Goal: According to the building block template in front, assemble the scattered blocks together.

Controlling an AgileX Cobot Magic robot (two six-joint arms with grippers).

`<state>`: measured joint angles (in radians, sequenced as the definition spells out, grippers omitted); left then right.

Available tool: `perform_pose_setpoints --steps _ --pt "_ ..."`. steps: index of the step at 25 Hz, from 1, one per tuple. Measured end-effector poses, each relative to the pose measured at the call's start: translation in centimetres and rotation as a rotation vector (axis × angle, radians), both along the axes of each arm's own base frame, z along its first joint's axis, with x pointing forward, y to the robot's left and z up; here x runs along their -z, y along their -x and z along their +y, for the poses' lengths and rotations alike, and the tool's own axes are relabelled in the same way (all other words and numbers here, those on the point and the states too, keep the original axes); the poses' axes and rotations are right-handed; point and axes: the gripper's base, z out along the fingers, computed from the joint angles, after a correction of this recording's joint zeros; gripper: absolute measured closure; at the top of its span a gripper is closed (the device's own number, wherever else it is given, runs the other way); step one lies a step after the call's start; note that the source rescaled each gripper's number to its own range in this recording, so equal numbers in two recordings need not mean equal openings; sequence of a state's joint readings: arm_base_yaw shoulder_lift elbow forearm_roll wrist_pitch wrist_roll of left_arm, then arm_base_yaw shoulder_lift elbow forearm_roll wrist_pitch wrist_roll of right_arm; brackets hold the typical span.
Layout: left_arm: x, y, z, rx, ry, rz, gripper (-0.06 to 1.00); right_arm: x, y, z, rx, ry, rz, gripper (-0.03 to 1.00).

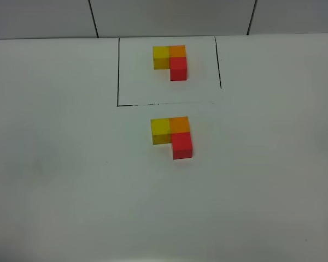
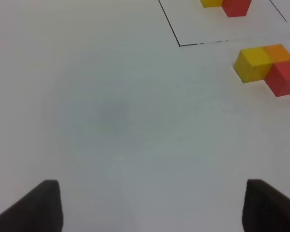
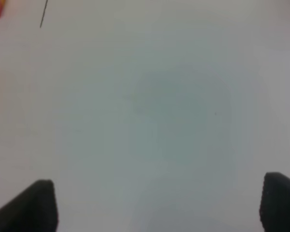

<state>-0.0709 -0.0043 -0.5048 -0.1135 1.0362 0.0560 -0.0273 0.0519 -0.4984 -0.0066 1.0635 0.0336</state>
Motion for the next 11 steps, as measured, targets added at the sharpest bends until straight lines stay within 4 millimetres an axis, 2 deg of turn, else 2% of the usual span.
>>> perform_pose_setpoints --steps 11 --pt "0.00 0.00 0.00 0.000 0.000 0.000 0.21 0.00 0.00 0.00 0.000 0.000 0.000 0.22"
